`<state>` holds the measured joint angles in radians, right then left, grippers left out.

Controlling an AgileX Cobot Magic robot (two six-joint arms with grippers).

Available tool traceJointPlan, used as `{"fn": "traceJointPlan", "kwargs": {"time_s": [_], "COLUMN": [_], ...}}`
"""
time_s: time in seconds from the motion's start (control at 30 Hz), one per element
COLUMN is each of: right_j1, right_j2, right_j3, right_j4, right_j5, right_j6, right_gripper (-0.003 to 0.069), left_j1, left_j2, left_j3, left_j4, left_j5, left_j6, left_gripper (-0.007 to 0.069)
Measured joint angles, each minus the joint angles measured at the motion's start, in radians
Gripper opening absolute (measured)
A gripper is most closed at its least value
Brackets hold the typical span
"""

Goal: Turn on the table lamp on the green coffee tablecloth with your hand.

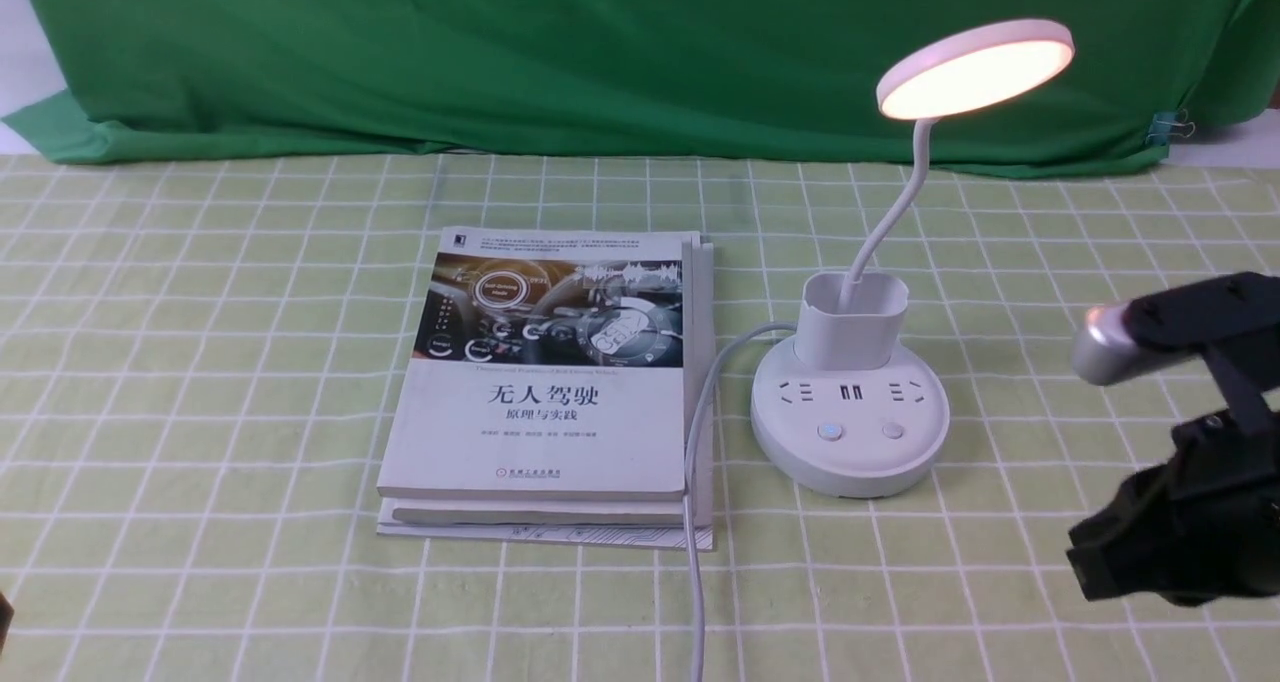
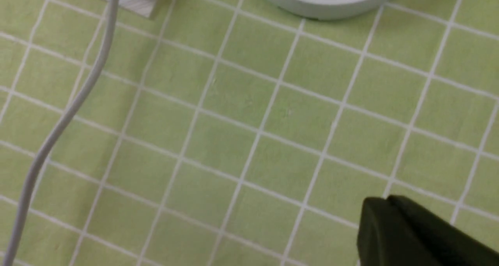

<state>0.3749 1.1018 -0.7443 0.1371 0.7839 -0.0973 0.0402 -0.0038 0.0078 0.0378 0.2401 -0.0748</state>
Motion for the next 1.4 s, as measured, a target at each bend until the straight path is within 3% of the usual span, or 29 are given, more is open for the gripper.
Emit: {"fn": "traceJointPlan", "kwargs": {"time_s": [0.2, 0.5, 0.67, 1.0, 1.23, 1.4], "right_j1": [0.0, -0.003, -0.074, -0.27, -0.307, -0.332], "right_j2": [-0.145, -0.228, -0.3, -0.805, -1.022, -1.098], "right_j3": [0.005, 0.006, 0.042, 0.487, 0.723, 0.751], "right_j4": [0.0, -0.011, -0.017, -0.019, -0.024, -0.031], "right_j5": [-0.033, -0.225, -0.295, -0.459, -0.507, -0.53], "right_j6": [0.003, -0.004, -0.032, -0.098, -0.105, -0.105], "right_gripper": [0.0046, 0.0069, 0.0033, 0.0031, 0.0031, 0.003], "left_j1": [0.0, 0.0, 0.0, 0.0, 0.0, 0.0], "left_j2": [0.0, 0.0, 0.0, 0.0, 0.0, 0.0], "left_j3": [0.0, 0.0, 0.0, 0.0, 0.0, 0.0], "left_j4": [0.0, 0.0, 0.0, 0.0, 0.0, 0.0], "left_j5": [0.0, 0.0, 0.0, 0.0, 0.0, -0.002], "left_j6": [0.0, 0.0, 0.0, 0.0, 0.0, 0.0], "left_gripper": [0.0003, 0.0003, 0.0003, 0.0003, 0.0003, 0.0003]}}
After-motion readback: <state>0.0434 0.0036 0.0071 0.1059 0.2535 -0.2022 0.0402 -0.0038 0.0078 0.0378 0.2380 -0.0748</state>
